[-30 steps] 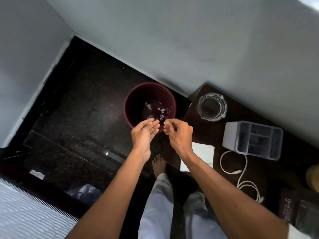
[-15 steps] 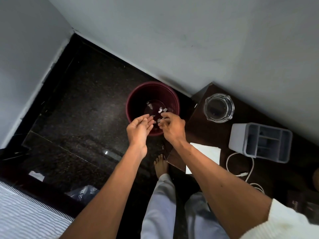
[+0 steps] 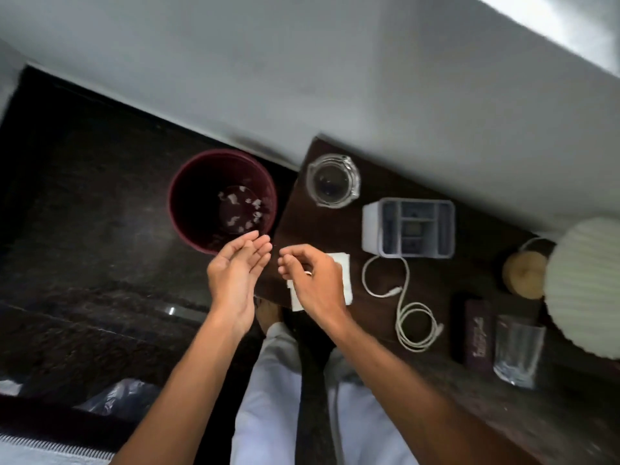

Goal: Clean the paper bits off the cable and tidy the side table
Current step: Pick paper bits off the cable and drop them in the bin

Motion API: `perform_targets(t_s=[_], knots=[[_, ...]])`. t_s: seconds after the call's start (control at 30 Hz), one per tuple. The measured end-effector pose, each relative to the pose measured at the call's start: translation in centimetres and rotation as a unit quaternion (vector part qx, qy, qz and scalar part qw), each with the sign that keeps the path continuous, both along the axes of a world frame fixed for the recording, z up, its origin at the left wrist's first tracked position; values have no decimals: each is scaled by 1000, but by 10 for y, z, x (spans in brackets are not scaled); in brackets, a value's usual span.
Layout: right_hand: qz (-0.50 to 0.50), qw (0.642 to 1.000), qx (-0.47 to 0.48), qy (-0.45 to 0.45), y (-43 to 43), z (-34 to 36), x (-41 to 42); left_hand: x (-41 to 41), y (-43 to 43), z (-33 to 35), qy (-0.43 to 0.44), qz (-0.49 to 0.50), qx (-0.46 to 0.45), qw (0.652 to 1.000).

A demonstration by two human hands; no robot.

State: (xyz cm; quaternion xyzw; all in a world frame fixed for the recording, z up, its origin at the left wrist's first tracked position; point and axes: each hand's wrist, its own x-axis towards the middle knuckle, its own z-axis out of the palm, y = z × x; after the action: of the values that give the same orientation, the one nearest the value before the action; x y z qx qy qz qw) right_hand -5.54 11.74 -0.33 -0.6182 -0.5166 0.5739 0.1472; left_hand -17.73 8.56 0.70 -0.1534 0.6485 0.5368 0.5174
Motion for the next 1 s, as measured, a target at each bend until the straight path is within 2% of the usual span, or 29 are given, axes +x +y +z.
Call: perform_targets(t_s=[0.27, 0.47, 0.8, 0.93, 1.0], knots=[[-94, 993, 1, -78, -19, 20, 117, 101, 5, 20, -17, -104, -18, 994], [-134, 986, 2, -102, -33, 21, 184, 165, 7, 18, -23, -170, -27, 985], [-123, 985, 17, -119, -39, 23, 238, 214, 4, 9, 14, -235, -32, 971], [-96, 978, 53, -178, -42, 27, 256, 221, 2, 8, 25, -263, -30, 964], [-59, 964, 90, -244, -42, 30, 271, 229, 2, 8, 24, -284, -29, 958]])
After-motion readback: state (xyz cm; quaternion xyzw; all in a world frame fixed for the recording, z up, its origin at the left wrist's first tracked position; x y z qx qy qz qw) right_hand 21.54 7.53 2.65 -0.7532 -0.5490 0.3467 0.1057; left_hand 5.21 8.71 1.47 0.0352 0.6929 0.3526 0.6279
